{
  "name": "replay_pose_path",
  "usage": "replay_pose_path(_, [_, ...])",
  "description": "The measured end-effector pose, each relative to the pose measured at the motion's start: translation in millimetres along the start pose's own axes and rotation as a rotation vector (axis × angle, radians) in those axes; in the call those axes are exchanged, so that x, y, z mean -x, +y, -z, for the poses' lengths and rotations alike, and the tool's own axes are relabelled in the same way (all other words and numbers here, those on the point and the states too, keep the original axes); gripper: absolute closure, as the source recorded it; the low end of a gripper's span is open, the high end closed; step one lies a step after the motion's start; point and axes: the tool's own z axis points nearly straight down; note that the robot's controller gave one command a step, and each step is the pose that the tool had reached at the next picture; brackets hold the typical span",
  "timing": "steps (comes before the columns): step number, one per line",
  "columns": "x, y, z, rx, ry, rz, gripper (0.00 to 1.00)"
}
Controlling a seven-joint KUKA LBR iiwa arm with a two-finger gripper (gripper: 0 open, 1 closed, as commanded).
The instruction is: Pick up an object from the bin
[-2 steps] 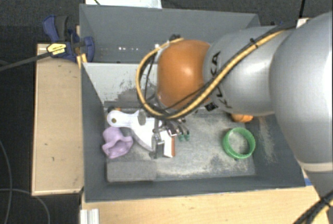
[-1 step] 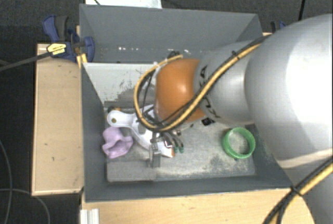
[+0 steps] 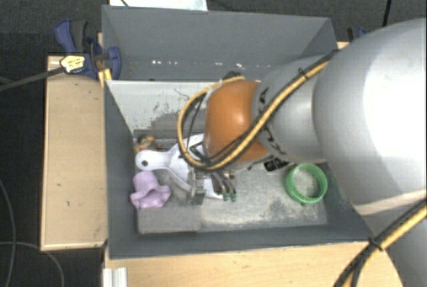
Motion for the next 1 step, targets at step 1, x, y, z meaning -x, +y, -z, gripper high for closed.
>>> replay_pose_path(1, [-0.1,-0.3,0.6,0.000,0.000,-0.001,1.00])
